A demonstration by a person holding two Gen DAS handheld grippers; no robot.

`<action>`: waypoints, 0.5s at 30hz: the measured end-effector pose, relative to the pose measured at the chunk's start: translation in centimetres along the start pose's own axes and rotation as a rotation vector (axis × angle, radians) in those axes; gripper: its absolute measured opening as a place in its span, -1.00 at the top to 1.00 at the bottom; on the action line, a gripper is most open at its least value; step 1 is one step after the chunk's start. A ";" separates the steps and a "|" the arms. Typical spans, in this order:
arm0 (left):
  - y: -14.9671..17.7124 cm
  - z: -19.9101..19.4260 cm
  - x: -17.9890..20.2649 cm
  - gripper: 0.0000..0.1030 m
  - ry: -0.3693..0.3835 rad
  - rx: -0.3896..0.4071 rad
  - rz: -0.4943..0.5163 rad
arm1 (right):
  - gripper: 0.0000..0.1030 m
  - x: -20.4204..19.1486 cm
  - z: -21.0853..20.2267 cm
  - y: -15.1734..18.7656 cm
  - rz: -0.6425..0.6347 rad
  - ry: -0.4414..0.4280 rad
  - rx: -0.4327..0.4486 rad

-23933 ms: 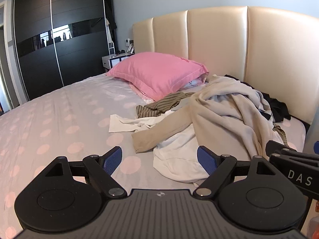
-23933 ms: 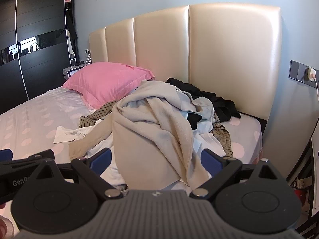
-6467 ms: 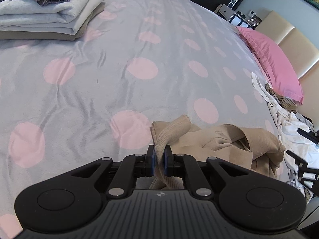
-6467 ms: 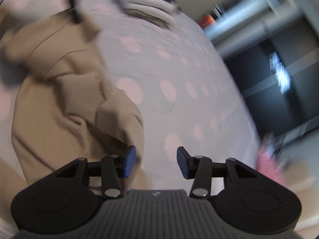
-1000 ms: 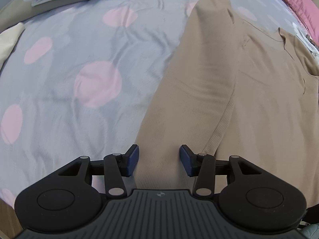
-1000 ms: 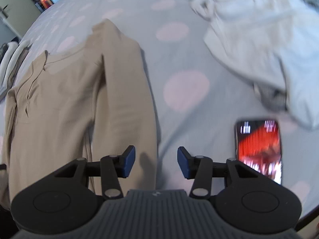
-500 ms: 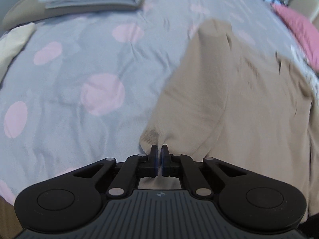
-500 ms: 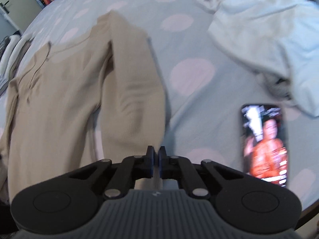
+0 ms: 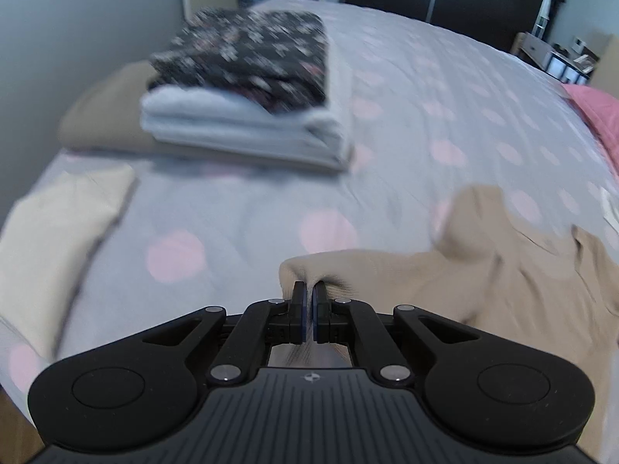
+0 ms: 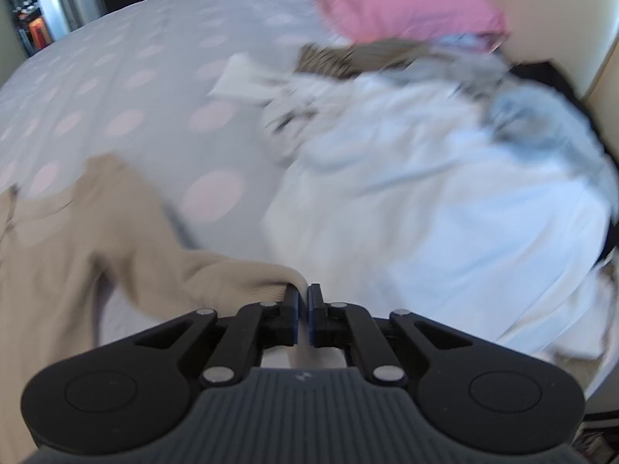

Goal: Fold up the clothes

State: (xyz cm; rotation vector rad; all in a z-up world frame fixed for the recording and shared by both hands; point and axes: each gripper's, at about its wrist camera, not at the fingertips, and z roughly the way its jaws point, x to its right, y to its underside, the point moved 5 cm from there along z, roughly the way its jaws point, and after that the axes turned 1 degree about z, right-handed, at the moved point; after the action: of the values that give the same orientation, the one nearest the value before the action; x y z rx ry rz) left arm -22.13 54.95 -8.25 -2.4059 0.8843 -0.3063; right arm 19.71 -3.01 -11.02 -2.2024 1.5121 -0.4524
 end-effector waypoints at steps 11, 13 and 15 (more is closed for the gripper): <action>-1.0 5.1 -4.5 0.94 -0.055 -0.033 -0.143 | 0.86 1.3 5.2 -3.5 -0.042 0.129 0.004; -0.9 4.8 -4.0 0.88 -0.069 -0.027 -0.091 | 0.70 0.7 5.0 -3.1 -0.064 0.136 0.028; -0.7 4.1 -3.0 0.69 -0.084 -0.006 -0.034 | 0.21 0.0 3.9 -2.7 -0.100 0.156 0.083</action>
State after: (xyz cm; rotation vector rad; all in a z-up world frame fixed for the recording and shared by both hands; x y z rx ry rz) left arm -22.43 59.06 -11.31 -2.4227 0.8090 -0.2139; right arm 23.76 -1.50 -12.97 -2.2291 1.4367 -0.7205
